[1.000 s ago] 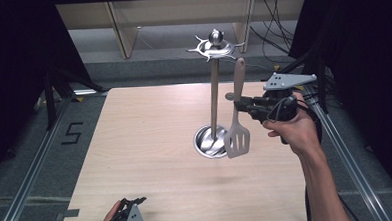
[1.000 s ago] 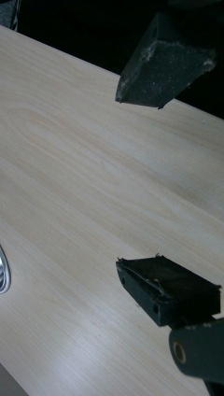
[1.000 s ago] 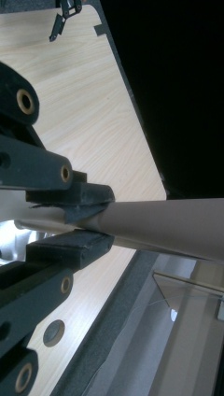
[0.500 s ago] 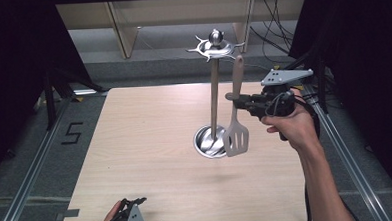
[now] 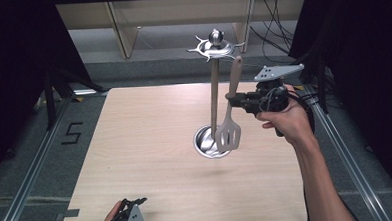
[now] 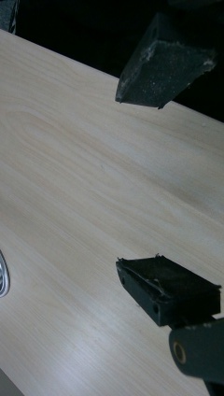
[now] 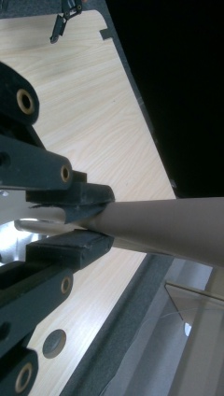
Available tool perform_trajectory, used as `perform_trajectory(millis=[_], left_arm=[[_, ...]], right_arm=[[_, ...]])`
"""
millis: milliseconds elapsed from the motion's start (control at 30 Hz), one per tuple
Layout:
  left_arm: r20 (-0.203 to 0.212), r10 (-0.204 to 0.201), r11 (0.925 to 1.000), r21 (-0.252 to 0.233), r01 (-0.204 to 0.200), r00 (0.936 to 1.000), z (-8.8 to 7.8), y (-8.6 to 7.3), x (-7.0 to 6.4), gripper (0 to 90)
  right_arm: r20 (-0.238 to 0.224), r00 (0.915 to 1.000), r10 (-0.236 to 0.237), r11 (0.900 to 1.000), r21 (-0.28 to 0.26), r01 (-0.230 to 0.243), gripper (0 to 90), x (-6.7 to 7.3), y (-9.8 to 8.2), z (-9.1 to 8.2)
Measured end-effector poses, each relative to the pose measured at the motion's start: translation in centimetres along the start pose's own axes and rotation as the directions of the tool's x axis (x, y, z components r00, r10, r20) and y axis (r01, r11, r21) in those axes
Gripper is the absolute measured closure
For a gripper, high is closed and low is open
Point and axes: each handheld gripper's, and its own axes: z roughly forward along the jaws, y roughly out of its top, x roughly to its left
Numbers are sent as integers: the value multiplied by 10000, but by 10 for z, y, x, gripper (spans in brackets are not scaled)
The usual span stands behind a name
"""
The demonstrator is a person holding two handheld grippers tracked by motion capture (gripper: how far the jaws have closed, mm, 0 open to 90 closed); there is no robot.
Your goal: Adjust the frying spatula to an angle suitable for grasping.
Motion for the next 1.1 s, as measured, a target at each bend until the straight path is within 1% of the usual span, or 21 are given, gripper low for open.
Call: perform_trajectory(millis=[100, 133, 167, 200, 233, 267, 333, 400, 433, 467, 500, 533, 633, 667, 733, 767, 867, 900, 1000, 1033, 1100], left_arm=[[-3, -7, 10000, -24, 7, 10000, 0, 0, 0, 156], [49, 22, 10000, -5, -22, 10000, 0, 0, 0, 156], [31, -23, 10000, -40, 23, 10000, 0, 0, 0, 156], [-50, 18, 10000, -15, -18, 10000, 0, 0, 0, 156], [-80, 7, 10000, -53, -7, 10000, 1, 0, -1, 156], [4, 5, 10000, -31, -5, 10000, 0, 0, 0, 156], [8, 5, 10000, -13, -5, 10000, 0, 0, 0, 156], [-51, 17, 10000, -23, -17, 10000, 0, 0, -1, 156], [-51, 17, 10000, -23, -17, 10000, 0, 0, -1, 156], [-79, 4, 10000, -55, -5, 10000, 1, 0, -1, 156], [-79, 4, 10000, -55, -5, 10000, 1, 0, -1, 156], [-40, 2, 10000, -39, -2, 10000, 0, 0, -1, 156], [-58, 15, 10000, -32, -15, 10000, 1, 0, -1, 156], [2, 61, 9999, 102, -61, 10000, 1, 0, 0, 156], [72, 54, 9999, 92, -55, 10000, 1, 0, -1, 156], [72, 54, 9999, 92, -55, 10000, 1, 0, -1, 156], [80, 47, 9999, 119, -48, 10000, 1, 0, -1, 156], [121, -25, 10000, 68, 24, 9999, 1, 0, -1, 156], [48, 23, 10000, 79, -23, 10000, 1, 0, -1, 156], [144, 36, 9999, 126, -37, 9999, 1, 0, -1, 156], [129, 25, 9999, 129, -27, 9999, 1, 0, -1, 156]], right_arm=[[-9, 9999, -136, 9999, -54, 136, 772, -1, 1, 1], [-68, 9997, -231, 9995, -194, 230, 772, -3, 1, 2], [-68, 9997, -231, 9995, -194, 230, 772, -3, 1, 2], [-238, 9997, -83, 10000, -13, 83, 772, -3, 1, 1], [-267, 9996, -56, 10000, 27, 56, 772, -4, 1, 1], [-305, 9994, -174, 9998, 15, 175, 771, -5, 2, 2], [-394, 9989, -242, 9997, 63, 244, 771, -6, 3, 3], [-492, 9987, -115, 9999, 67, 118, 771, -6, 4, 4], [-453, 9989, -108, 9999, 37, 110, 771, -5, 3, 5], [-308, 9993, -228, 9997, -81, 225, 771, -6, 3, 5], [-308, 9993, -228, 9997, -81, 225, 771, -6, 3, 5], [-467, 9989, -58, 9995, -314, 43, 770, -6, 1, 7], [-495, 9987, -116, 9995, -295, 101, 768, -7, 0, 6], [-435, 9990, 74, 9999, -143, -80, 762, -7, -1, 3], [-343, 9994, -14, 9997, -258, 5, 757, -10, -1, 3], [-343, 9992, 187, 9996, -199, -194, 754, -9, -2, 2], [-322, 9993, 187, 9995, -261, -195, 743, -11, -3, 0], [-275, 9989, 374, 9989, -263, -381, 739, -10, -4, -1], [-85, 9999, 124, 9991, -405, -127, 725, -12, -5, -4], [-127, 9997, 197, 9993, -316, -201, 714, -10, -6, -5], [-40, 9998, 217, 9991, -369, -218, 711, -9, -6, -6]])
